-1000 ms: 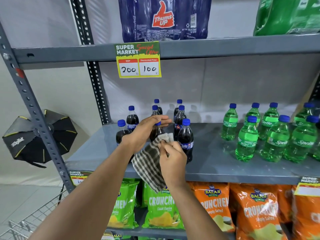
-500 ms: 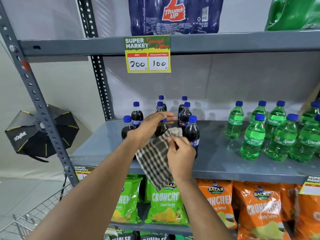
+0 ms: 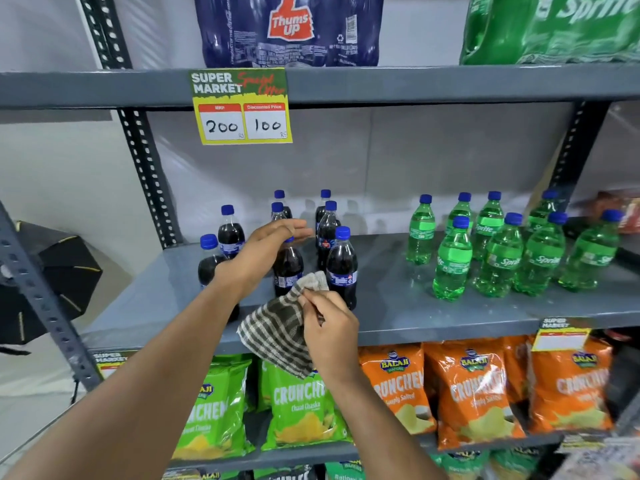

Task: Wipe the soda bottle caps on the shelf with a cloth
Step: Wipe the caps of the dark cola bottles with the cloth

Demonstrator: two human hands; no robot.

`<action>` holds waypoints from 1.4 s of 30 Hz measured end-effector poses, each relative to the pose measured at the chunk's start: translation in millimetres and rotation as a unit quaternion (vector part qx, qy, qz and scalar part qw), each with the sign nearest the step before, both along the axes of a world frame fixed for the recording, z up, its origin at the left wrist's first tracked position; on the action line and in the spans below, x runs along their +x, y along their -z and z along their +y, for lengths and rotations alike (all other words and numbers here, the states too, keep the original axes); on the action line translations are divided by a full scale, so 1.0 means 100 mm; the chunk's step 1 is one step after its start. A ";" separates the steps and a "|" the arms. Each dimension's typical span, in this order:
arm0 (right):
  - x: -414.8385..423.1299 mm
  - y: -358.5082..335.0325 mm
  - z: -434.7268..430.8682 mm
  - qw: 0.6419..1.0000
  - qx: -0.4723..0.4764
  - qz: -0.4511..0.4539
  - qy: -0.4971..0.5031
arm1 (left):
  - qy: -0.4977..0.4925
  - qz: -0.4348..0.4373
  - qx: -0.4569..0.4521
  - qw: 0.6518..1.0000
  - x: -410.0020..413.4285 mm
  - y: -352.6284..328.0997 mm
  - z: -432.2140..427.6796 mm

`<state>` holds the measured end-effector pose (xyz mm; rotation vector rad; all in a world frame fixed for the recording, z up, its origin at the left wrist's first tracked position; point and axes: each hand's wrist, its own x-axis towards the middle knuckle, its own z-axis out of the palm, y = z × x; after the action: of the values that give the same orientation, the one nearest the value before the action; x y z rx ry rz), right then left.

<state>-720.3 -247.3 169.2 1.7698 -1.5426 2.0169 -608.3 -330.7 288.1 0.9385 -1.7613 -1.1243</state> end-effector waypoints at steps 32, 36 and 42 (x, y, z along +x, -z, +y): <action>-1.00 -0.40 0.11 0.998 -0.061 0.019 0.005 | 0.007 -0.032 -0.025 0.999 -0.80 -0.04 0.10; -0.89 -0.45 -0.18 0.997 -0.058 0.047 -0.006 | 0.007 0.018 -0.006 1.000 -0.81 0.01 0.09; -0.88 -0.26 -0.22 0.998 -0.040 0.052 0.010 | -0.001 0.026 -0.005 1.000 -0.79 0.03 0.11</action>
<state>-808.7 -269.7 194.7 1.7924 -1.4243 1.9165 -687.7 -319.6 285.3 0.8983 -1.7214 -1.1281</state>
